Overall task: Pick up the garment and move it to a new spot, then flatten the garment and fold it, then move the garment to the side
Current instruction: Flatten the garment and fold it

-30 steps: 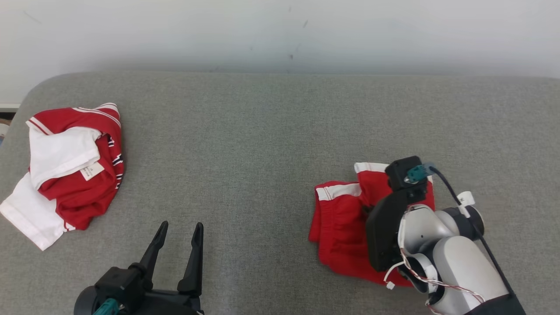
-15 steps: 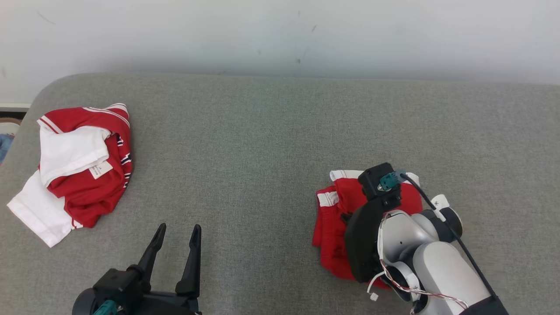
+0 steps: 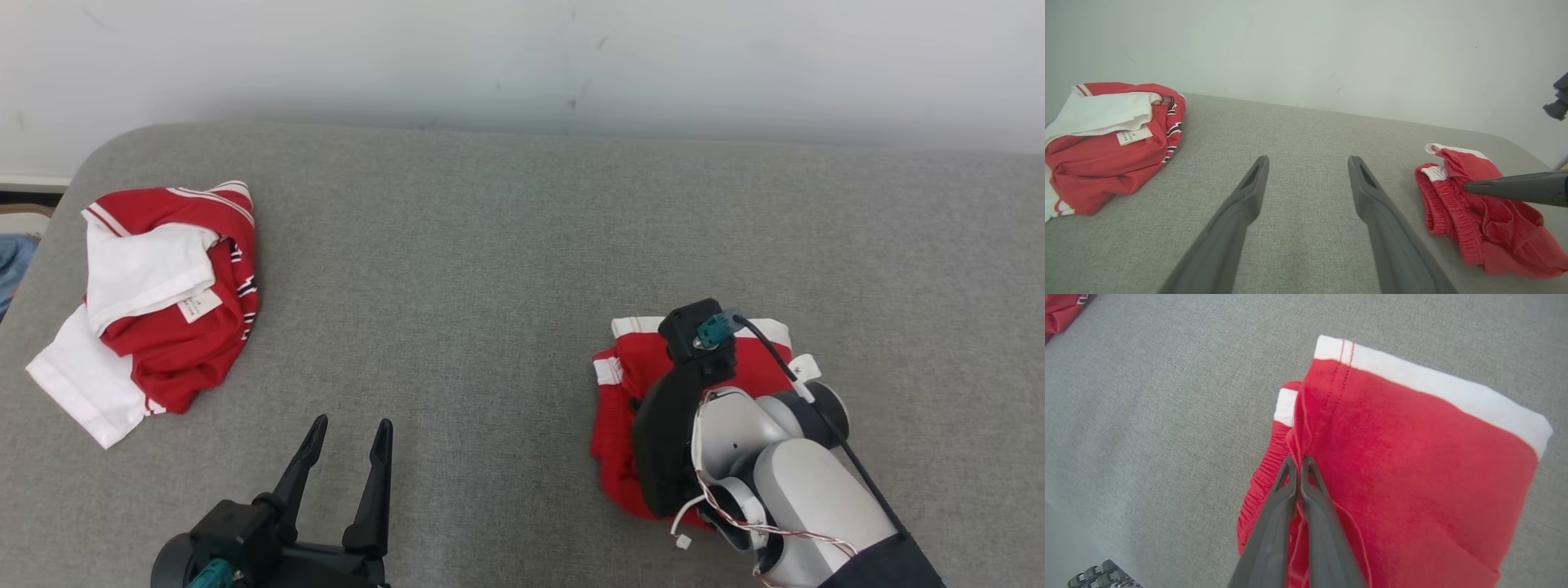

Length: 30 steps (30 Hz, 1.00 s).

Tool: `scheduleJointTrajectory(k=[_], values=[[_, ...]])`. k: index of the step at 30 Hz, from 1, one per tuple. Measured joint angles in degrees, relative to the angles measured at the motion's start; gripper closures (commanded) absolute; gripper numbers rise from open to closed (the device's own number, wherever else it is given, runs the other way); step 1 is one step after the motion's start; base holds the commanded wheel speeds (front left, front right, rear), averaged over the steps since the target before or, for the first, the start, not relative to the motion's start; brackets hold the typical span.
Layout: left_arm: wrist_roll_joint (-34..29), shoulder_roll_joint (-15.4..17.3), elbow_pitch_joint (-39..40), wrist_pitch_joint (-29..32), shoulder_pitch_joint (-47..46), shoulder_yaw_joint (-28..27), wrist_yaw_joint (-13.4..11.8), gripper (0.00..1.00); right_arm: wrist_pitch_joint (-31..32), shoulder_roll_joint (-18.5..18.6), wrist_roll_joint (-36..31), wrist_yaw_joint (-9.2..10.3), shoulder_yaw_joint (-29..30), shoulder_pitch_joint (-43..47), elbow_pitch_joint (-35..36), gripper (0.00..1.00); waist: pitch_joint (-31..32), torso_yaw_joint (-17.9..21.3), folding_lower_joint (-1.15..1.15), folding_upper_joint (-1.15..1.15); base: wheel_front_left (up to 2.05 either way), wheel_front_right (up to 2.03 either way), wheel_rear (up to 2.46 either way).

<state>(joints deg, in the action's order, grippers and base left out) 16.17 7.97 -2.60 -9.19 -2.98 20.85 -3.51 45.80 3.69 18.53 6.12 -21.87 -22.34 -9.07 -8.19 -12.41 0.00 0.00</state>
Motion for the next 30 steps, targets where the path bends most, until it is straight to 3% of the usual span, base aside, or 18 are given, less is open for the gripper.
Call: scheduleJointTrajectory(k=[4,5,6,7,13,22,30], values=[[0.0,-0.07,-0.07,0.0,-0.14,-0.08,0.0,0.0,-0.7,-0.02,1.7,0.44,-1.97,-1.06,-1.29,1.0,-0.39,-0.73,0.0,0.0,0.0,0.0,0.0],[0.0,-0.05,-0.08,-0.01,-0.18,-0.16,-0.01,0.0,-0.93,-0.02,1.76,0.45,-2.25,-1.33,-1.74,0.86,-0.46,-0.85,0.0,0.0,0.0,0.0,0.0],[0.0,-0.05,-0.1,-0.01,-0.19,-0.22,-0.01,0.0,-1.0,-0.01,1.79,0.45,-2.38,-1.48,-1.94,0.09,-0.5,-0.93,0.0,0.0,0.0,0.0,0.0],[0.0,-0.05,-0.11,-0.01,-0.2,-0.23,-0.01,0.0,-1.02,0.0,2.0,0.51,-2.44,-1.52,-2.03,0.0,-0.52,-0.98,0.0,0.0,0.0,0.0,0.0],[0.0,0.09,-0.1,-0.43,-0.15,-0.93,-0.1,0.0,-2.46,0.04,2.38,0.76,-2.14,-1.48,-1.53,0.0,-0.5,-0.64,0.0,0.0,0.0,0.0,0.0],[0.0,0.58,-0.07,-0.51,-0.01,-1.8,-0.58,0.0,-6.55,0.14,5.36,0.78,-0.34,-0.46,7.05,0.0,0.28,1.62,0.0,0.0,0.0,0.0,0.0],[-0.15,1.16,0.48,-1.01,0.4,-1.98,-1.01,0.0,-14.85,6.8,0.2,0.93,5.67,0.41,14.16,0.0,1.64,3.99,0.0,0.0,0.0,0.0,0.0]])
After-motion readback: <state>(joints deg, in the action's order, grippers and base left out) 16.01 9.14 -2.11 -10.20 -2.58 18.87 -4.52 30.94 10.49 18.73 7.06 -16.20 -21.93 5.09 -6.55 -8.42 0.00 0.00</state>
